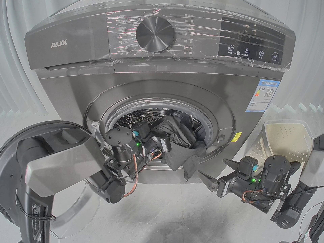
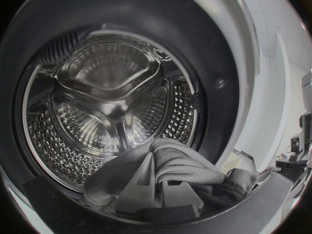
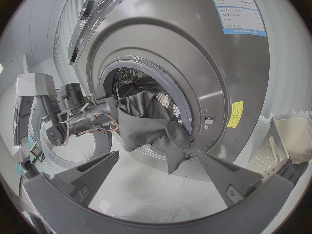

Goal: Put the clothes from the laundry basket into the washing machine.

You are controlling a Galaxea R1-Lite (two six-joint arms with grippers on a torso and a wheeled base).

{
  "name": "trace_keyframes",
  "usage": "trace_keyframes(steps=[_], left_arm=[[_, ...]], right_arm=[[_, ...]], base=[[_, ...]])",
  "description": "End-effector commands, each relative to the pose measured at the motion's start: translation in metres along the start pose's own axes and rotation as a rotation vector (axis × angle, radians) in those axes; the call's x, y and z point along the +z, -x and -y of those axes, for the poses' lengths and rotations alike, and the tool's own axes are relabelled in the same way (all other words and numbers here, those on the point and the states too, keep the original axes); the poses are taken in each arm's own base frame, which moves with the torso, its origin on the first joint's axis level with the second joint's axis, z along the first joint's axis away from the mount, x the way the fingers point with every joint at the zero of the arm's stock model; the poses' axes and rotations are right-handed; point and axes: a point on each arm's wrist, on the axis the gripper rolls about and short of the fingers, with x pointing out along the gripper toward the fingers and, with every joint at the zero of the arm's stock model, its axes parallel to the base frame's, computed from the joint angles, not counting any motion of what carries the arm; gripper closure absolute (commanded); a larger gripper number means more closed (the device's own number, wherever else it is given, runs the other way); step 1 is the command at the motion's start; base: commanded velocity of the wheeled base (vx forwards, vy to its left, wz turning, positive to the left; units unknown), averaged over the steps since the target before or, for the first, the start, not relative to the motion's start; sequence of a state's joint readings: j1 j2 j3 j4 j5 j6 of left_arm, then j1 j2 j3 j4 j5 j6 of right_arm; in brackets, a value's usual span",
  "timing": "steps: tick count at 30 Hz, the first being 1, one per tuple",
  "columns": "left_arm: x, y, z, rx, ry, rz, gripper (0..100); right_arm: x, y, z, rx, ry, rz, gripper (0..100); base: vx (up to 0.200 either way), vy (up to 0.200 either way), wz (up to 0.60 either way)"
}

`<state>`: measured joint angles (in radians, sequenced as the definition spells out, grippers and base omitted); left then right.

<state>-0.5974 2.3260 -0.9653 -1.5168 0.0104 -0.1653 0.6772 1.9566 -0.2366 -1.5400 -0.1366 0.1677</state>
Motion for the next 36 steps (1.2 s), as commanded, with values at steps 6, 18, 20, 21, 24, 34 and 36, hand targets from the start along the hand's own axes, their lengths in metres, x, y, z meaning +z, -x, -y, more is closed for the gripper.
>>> trace_keyframes(steps=[6, 18, 20, 21, 24, 34, 36], left_arm=[[-0.046, -0.033, -0.033, 0.077, -0.009, -0.074, 100], [-0.037, -0.066, -0.057, 0.147, -0.026, -0.099, 100], [-0.032, -0.075, -0.065, 0.18, -0.045, -0.062, 100], [-0.029, -0.079, -0.069, 0.199, -0.056, -0.044, 100], [-0.024, -0.089, -0.074, 0.231, -0.066, -0.001, 100], [-0.019, -0.093, -0.073, 0.241, -0.066, 0.013, 100], [-0.019, -0.093, -0.072, 0.241, -0.063, 0.012, 100]], right_arm=[[-0.005, -0.002, 0.0, 0.001, -0.003, -0.018, 0], [-0.006, -0.003, -0.001, 0.001, -0.003, -0.024, 0], [-0.006, -0.003, -0.001, 0.001, -0.003, -0.024, 0], [-0.006, -0.003, -0.001, 0.001, -0.003, -0.024, 0], [-0.006, -0.004, -0.001, 0.003, -0.003, -0.023, 0], [-0.007, -0.004, 0.0, 0.001, -0.003, -0.027, 0], [-0.007, -0.005, -0.001, 0.001, -0.001, -0.026, 0]], base=[[0.0, 0.0, 0.0], [0.0, 0.0, 0.0], [0.0, 0.0, 0.0], [0.0, 0.0, 0.0], [0.0, 0.0, 0.0], [0.0, 0.0, 0.0], [0.0, 0.0, 0.0]])
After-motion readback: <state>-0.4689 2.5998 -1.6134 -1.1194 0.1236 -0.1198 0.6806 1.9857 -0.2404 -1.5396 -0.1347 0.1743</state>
